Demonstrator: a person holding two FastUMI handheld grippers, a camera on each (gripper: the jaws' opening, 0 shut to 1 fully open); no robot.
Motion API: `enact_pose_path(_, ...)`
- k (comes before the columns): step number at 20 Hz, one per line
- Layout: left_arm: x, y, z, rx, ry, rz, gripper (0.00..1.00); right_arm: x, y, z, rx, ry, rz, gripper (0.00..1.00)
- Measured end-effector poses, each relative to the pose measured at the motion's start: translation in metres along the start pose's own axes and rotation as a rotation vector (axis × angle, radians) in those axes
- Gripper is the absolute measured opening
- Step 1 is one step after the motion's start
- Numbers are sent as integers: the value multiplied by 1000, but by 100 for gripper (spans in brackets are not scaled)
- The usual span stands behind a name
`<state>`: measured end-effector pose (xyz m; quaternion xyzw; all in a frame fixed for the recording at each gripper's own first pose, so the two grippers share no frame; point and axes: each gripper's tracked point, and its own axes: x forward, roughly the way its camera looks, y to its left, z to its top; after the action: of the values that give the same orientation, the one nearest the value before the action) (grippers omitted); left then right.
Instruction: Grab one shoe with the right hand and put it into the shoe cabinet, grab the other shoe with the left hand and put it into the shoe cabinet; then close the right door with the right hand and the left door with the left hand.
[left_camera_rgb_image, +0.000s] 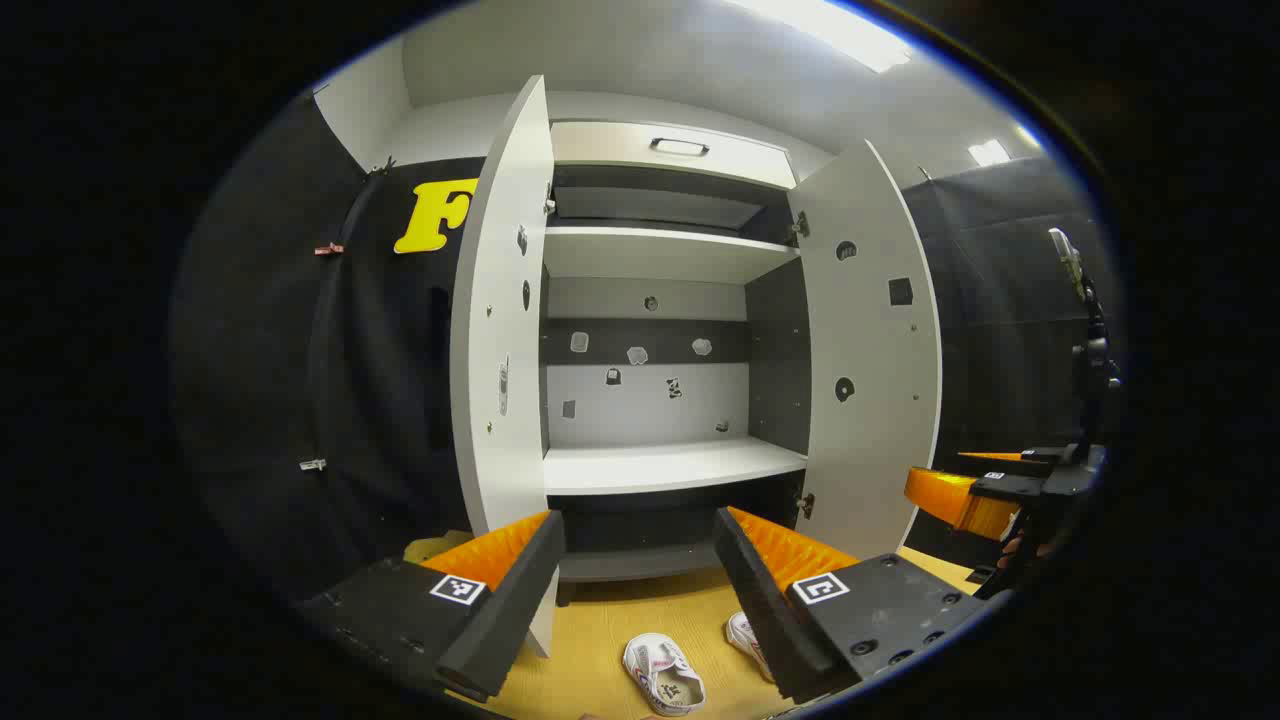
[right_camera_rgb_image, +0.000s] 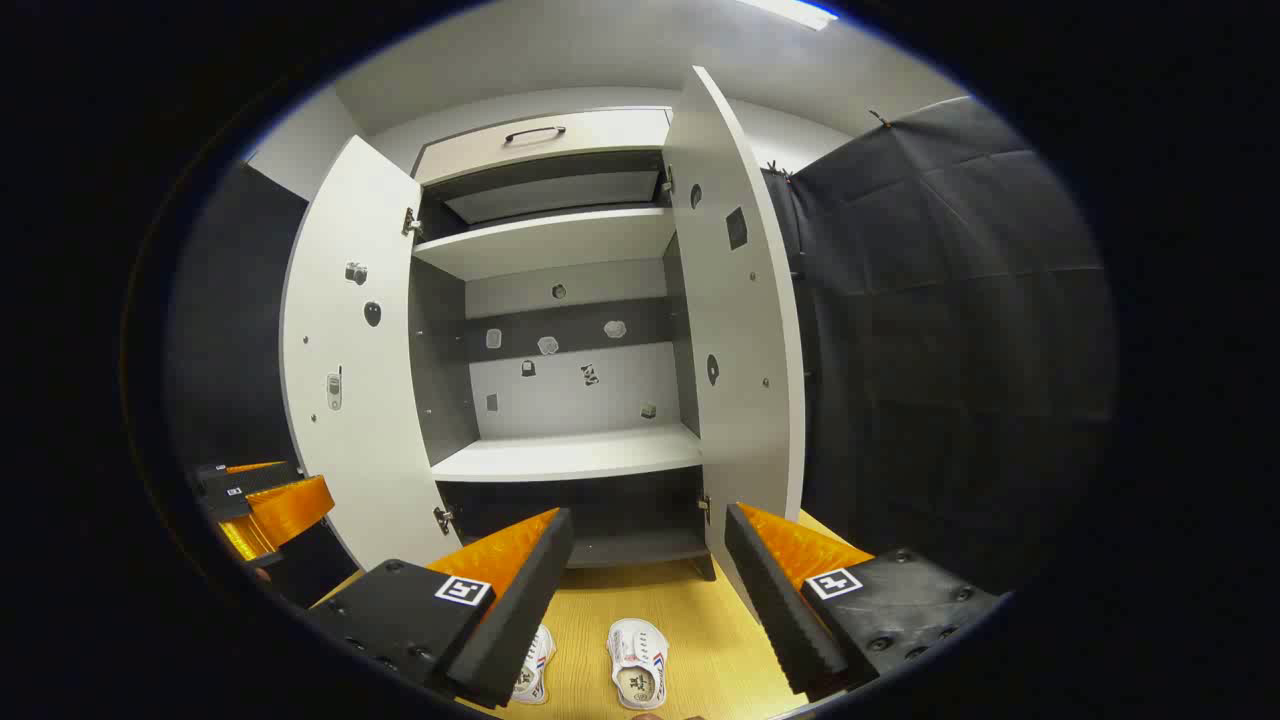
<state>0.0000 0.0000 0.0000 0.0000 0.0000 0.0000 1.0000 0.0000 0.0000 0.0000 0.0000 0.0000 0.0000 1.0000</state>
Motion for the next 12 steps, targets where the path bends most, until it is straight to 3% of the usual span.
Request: enact_pose_path(12, -7, 3, -7, -5, 6, 11, 95, -4, 7, -10, 0, 35, 16, 98)
